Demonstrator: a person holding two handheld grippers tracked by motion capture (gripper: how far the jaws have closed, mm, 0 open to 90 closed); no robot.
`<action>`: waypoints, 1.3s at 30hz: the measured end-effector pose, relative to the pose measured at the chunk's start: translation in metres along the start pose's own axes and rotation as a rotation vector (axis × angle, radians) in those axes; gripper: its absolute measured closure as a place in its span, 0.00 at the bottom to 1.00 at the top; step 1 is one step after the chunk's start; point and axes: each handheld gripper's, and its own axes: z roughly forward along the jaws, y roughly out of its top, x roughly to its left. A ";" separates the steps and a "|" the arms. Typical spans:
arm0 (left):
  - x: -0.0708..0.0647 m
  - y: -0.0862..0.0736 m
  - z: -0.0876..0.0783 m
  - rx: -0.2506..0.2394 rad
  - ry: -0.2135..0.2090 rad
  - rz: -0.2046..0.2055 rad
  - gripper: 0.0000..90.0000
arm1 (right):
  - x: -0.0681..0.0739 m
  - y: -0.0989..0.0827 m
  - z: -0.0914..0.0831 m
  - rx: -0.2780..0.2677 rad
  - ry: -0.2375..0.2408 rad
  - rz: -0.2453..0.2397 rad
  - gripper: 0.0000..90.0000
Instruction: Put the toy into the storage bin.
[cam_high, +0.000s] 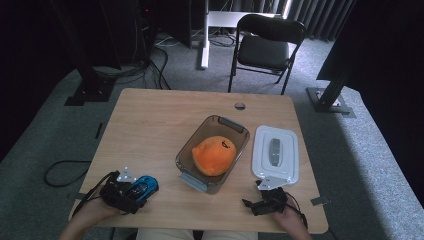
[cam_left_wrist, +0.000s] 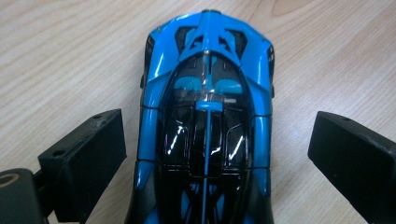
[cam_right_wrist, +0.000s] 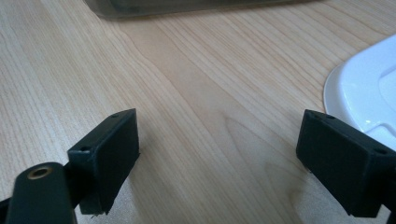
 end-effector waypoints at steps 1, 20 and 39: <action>0.000 0.000 0.000 0.000 0.000 0.000 0.05 | 0.000 0.000 0.000 0.000 0.000 0.000 0.14; 0.007 0.003 0.012 0.071 0.030 0.012 0.17 | 0.000 0.001 0.001 -0.001 -0.005 0.003 0.14; 0.005 0.007 0.012 0.046 0.008 0.042 0.29 | -0.001 0.017 0.003 -0.037 -0.017 0.051 0.15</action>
